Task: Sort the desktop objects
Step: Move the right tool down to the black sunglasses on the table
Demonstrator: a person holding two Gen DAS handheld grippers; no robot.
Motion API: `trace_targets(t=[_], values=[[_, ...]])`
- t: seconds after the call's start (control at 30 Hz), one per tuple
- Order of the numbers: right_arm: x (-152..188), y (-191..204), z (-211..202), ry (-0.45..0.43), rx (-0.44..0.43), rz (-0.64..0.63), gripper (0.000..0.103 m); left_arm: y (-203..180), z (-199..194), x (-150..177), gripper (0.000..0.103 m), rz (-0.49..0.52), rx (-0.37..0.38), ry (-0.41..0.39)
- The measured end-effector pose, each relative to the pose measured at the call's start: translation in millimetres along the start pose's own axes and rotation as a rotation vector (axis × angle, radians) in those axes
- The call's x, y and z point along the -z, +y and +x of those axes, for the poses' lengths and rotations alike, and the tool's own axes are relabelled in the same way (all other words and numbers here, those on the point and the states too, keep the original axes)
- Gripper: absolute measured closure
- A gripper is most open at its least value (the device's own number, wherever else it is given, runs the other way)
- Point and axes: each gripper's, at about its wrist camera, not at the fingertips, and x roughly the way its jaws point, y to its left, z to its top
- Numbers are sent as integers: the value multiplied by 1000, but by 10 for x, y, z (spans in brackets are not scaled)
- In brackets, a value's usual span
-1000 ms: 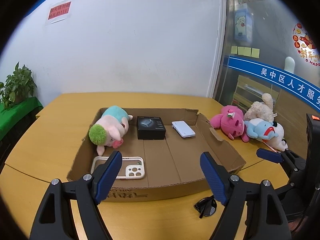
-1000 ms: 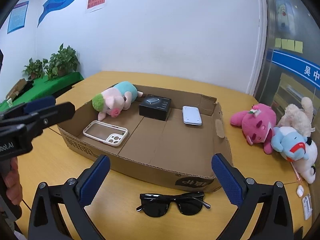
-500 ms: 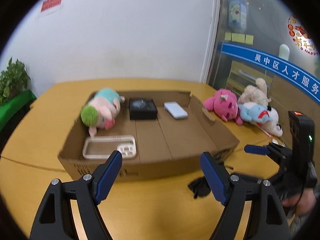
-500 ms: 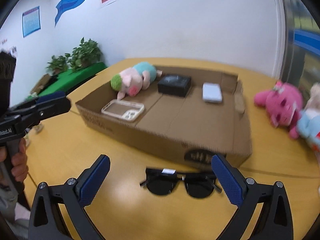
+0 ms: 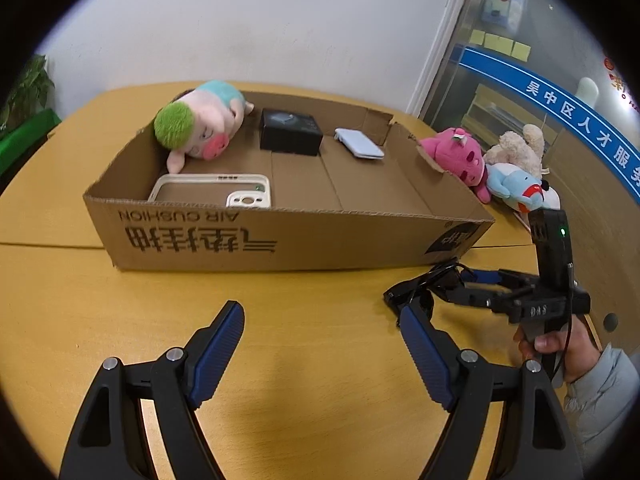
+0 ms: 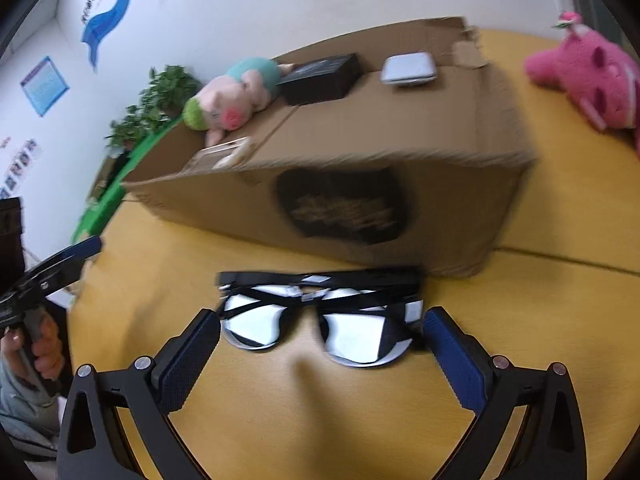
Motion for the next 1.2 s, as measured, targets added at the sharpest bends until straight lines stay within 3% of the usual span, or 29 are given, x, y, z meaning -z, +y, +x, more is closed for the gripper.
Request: trace_targets(t=[0.2, 0.33, 0.5, 0.53, 0.57, 0.63, 0.7, 0.8, 1.03, 1.2], values=[[315, 594, 20, 60, -121, -114, 0, 142, 36, 27, 23, -29, -5, 18], [377, 783, -67, 37, -10, -205, 0, 234, 88, 30, 23, -48, 13, 34], [160, 822, 43, 42, 87, -255, 3, 256, 246, -63, 23, -30, 71, 79], [127, 840, 61, 42, 85, -269, 6, 250, 274, -85, 23, -24, 80, 85], [89, 862, 94, 47, 80, -279, 16, 238, 315, -116, 23, -9, 91, 93], [-13, 867, 218, 83, 86, -278, 36, 217, 373, -160, 23, 13, 108, 110], [-62, 863, 306, 112, 102, -290, 64, 177, 407, -191, 23, 46, 114, 122], [-48, 921, 353, 145, 97, -337, 83, 73, 412, -216, 23, 136, 141, 125], [127, 1019, 325, 213, 29, -446, 85, -235, 440, -170, 24, 435, 219, 171], [348, 1195, 228, 268, -71, -624, 85, -352, 466, -67, 24, 595, 278, 234]])
